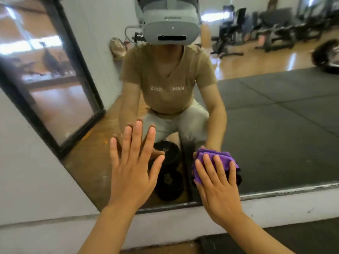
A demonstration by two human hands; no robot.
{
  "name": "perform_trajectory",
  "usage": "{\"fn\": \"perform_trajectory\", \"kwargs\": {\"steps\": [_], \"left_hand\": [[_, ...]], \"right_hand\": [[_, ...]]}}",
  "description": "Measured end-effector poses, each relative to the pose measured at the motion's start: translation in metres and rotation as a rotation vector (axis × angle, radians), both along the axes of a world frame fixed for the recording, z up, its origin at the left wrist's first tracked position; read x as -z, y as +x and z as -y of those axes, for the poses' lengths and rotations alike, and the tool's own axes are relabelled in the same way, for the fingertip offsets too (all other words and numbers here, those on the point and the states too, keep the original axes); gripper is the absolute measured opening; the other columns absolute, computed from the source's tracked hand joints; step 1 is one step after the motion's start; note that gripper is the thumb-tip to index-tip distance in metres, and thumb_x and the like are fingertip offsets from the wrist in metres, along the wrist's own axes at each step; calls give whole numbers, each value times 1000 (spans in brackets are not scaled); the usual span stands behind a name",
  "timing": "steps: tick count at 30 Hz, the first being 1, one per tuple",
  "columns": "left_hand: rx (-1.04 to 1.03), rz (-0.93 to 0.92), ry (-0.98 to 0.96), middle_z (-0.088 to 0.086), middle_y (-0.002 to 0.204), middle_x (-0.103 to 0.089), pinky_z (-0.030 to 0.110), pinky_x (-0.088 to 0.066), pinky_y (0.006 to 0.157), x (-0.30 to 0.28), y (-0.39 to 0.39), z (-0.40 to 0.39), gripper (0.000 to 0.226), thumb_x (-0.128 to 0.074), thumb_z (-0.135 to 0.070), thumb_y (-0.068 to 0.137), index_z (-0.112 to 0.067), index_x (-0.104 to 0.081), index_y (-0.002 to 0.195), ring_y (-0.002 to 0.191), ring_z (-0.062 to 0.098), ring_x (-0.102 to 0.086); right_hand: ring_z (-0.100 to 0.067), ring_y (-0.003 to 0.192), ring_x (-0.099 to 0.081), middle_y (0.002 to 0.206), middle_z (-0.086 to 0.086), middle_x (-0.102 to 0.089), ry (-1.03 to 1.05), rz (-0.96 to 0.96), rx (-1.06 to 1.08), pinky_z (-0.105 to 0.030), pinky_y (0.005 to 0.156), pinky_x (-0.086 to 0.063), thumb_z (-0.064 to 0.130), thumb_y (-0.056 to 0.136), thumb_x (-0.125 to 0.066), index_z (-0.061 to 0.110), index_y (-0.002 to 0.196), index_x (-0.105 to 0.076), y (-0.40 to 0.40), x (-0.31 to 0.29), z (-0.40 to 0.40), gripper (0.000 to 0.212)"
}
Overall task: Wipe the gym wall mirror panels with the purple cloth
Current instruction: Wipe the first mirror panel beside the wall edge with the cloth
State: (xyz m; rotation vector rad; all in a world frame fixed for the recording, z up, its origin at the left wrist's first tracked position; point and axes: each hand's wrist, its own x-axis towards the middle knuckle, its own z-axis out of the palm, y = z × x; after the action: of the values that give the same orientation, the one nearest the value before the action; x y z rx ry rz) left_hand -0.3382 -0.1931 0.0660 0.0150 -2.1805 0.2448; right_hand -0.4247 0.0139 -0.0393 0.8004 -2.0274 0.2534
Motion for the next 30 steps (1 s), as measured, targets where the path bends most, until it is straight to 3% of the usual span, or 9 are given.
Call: {"fn": "perform_trajectory", "kwargs": {"steps": [2, 5, 8, 11, 14, 19, 24, 27, 30], "left_hand": [[20, -5, -1, 0, 169, 12, 45, 10, 124, 3, -2, 5, 76, -38, -47, 100, -26, 0, 162, 156, 21, 8], [47, -14, -5, -1, 169, 12, 44, 12, 124, 4, -5, 9, 75, -35, -49, 100, -26, -1, 162, 156, 20, 8], [57, -22, -14, 0, 169, 11, 44, 12, 123, 4, -7, 12, 75, -35, -51, 100, -26, -1, 162, 156, 20, 8], [73, -39, -2, -1, 169, 12, 44, 12, 123, 7, -9, 11, 74, -33, -52, 101, -26, 0, 162, 156, 19, 8], [67, -58, -6, -1, 169, 12, 45, 10, 124, 8, -11, 12, 76, -37, -50, 101, -24, -1, 162, 155, 19, 9], [71, -85, -13, -1, 169, 12, 45, 9, 124, 9, -12, 11, 74, -36, -49, 103, -21, -2, 162, 155, 18, 8], [68, -81, -16, 0, 168, 12, 47, 8, 124, 10, -11, 12, 74, -38, -47, 103, -19, -2, 162, 156, 20, 8], [73, -83, -20, 0, 169, 13, 47, 9, 124, 9, -12, 11, 75, -39, -46, 103, -21, 0, 162, 156, 20, 8], [73, -95, -25, -1, 168, 13, 47, 9, 124, 9, -12, 12, 75, -37, -47, 103, -22, 1, 162, 156, 20, 9]], "right_hand": [[-23, 157, 2, 170, -1, 4, -4, -80, 15, -50, 126, 3, 34, 111, -21, 19, 163, -5, -7, -13, 8, 56], [-21, 156, 0, 170, 0, 1, -119, -202, -16, -49, 125, 3, 39, 111, -29, 22, 163, -7, -15, -87, 24, 58], [-30, 152, -18, 164, -14, -28, -326, -269, 13, -54, 122, -3, 39, 110, -30, 12, 158, -26, -20, -185, 39, 55], [-38, 145, -35, 155, -20, -43, -445, -361, 62, -60, 119, -17, 38, 109, -33, 4, 151, -41, -28, -225, 43, 55], [-38, 146, -33, 156, -20, -40, -431, -357, 45, -59, 120, -15, 38, 108, -32, 4, 152, -38, -28, -198, 40, 56], [-21, 157, -2, 170, 4, 1, -269, -208, -20, -54, 125, 1, 42, 109, -29, 22, 162, -7, -19, -65, 26, 61], [-23, 157, 6, 167, -3, -14, 76, -95, 22, -51, 124, 8, 40, 111, -12, 22, 162, -13, -5, 67, 13, 54], [-25, 156, 8, 170, -2, 4, 185, -74, 29, -51, 124, 10, 37, 111, -4, 20, 162, 4, -4, 92, 4, 55], [-21, 156, 6, 170, 2, 9, 224, -93, 26, -50, 125, 8, 38, 111, -6, 21, 163, 3, -8, 84, -3, 55]]}}
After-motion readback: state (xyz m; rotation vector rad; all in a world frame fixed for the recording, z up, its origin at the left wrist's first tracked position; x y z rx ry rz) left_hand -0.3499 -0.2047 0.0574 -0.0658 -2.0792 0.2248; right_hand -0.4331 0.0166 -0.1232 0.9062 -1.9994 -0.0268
